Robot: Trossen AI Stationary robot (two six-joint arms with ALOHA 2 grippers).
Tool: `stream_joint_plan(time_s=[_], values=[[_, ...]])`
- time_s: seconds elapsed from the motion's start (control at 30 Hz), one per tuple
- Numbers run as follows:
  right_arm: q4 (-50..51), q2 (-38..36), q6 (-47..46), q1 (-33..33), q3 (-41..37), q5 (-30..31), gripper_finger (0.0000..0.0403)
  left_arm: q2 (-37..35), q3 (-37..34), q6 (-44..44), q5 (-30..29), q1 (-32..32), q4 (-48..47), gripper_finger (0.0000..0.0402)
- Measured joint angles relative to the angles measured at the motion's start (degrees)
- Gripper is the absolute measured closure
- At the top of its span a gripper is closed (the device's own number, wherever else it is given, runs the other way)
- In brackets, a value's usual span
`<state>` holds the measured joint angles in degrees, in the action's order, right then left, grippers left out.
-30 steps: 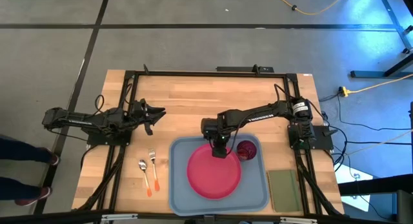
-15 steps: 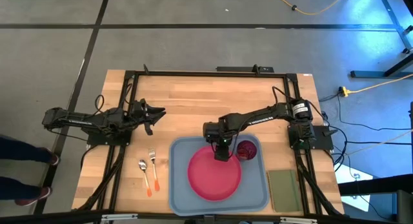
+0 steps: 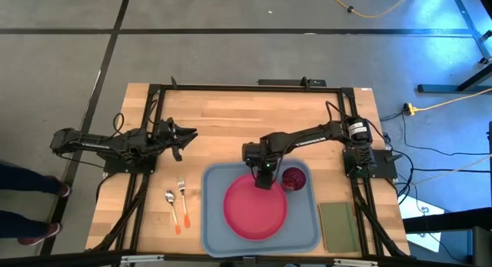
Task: Pick and place plate/cup/fork/spoon on tray
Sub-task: Put the orange fork on the blue tray to the left side of the pink plate
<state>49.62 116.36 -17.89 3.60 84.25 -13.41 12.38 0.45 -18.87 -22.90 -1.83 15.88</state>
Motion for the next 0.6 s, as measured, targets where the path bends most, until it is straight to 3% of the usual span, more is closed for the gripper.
stream_joint_plan(time_s=[0.27,0.6], values=[[5.0,0.0,1.7,0.0,7.9,7.7,0.0269,0.0,0.0,0.0,0.0,0.0,0.0,0.0302],[0.2,0.0,1.6,-0.4,18.5,15.2,0.0269,0.0,0.0,0.0,0.0,0.0,0.0,0.0302]])
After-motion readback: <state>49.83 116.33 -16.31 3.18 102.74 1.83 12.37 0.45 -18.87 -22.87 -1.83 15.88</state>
